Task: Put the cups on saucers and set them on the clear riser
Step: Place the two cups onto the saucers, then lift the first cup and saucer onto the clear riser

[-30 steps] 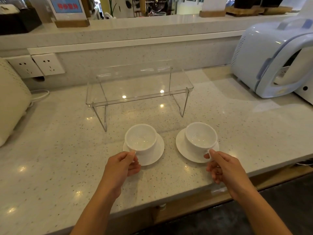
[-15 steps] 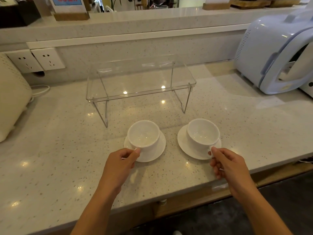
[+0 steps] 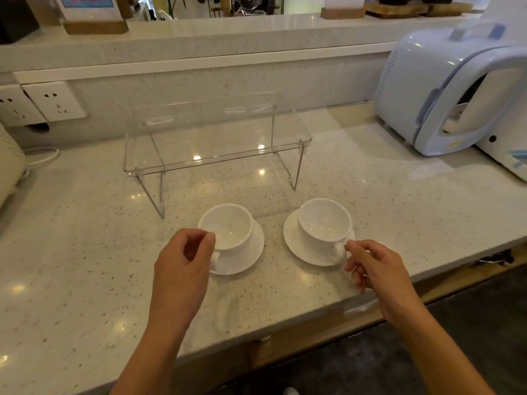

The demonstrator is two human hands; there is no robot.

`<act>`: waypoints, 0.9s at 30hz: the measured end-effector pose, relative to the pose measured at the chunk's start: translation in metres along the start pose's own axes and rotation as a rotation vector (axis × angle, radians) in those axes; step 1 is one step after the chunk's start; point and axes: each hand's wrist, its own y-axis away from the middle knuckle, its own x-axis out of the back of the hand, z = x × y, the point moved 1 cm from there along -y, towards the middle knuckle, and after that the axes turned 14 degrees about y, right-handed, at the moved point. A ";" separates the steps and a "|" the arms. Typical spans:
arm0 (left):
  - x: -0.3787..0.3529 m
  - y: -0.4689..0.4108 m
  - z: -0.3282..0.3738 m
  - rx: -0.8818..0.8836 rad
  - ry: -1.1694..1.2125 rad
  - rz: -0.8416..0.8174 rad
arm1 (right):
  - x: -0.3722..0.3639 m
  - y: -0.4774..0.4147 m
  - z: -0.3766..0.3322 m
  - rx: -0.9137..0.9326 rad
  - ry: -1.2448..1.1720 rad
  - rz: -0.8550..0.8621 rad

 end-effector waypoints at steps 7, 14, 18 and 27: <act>-0.078 0.002 0.018 0.405 0.305 -0.410 | 0.012 -0.016 -0.002 0.011 0.002 0.155; -0.118 -0.016 0.002 0.759 0.481 -0.449 | 0.015 -0.033 -0.003 -0.080 0.092 0.108; -0.129 -0.024 -0.007 0.826 0.471 -0.426 | 0.015 -0.039 -0.005 -0.194 0.037 0.001; -0.131 -0.031 0.002 0.822 0.360 -0.396 | 0.011 -0.049 -0.014 -0.238 0.021 -0.098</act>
